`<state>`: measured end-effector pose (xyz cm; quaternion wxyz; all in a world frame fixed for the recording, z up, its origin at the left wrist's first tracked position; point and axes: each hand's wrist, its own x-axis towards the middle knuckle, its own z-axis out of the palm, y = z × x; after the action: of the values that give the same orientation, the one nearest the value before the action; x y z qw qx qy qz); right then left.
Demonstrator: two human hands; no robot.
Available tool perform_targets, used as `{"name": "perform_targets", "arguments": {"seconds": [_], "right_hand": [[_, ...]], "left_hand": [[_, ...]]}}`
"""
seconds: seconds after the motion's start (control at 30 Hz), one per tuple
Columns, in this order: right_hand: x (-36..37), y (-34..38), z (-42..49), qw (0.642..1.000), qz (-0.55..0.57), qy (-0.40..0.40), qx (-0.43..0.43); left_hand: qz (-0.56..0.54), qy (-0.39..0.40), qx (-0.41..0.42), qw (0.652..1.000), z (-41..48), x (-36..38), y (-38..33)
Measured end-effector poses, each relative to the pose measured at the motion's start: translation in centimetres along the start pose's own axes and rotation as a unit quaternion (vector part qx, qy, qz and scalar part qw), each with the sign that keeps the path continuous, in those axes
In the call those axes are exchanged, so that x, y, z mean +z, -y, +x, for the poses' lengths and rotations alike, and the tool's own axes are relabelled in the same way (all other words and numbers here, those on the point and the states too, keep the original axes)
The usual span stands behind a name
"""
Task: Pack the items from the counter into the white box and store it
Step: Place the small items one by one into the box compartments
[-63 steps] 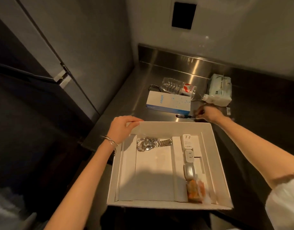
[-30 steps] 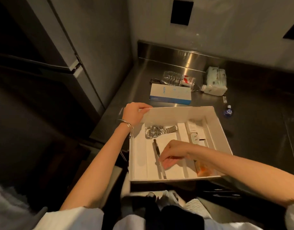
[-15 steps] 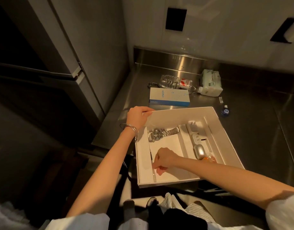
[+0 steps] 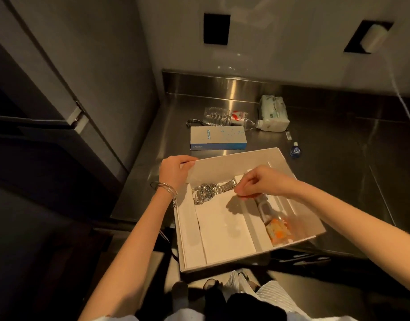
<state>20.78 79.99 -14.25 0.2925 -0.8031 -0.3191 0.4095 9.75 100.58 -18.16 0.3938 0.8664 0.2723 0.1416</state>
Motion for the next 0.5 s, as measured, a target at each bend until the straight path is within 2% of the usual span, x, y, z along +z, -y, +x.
{"name": "perform_targets", "arguments": {"seconds": [0.2,0.37,0.5], "right_hand": [[-8.2,-2.6,-1.0,0.996,0.031,-0.074,0.024],[-14.0,-6.0,0.5,0.982,0.039,-0.184,0.024],[-17.6,-8.7,2.8,0.976,0.025,-0.214,0.035]], "left_hand": [[0.010,-0.002,-0.003,1.000,1.2,1.9,-1.4],[0.014,0.011,0.002,1.000,2.6,4.0,-3.0],[0.015,0.015,0.011,1.000,3.2,5.1,-3.9]]}}
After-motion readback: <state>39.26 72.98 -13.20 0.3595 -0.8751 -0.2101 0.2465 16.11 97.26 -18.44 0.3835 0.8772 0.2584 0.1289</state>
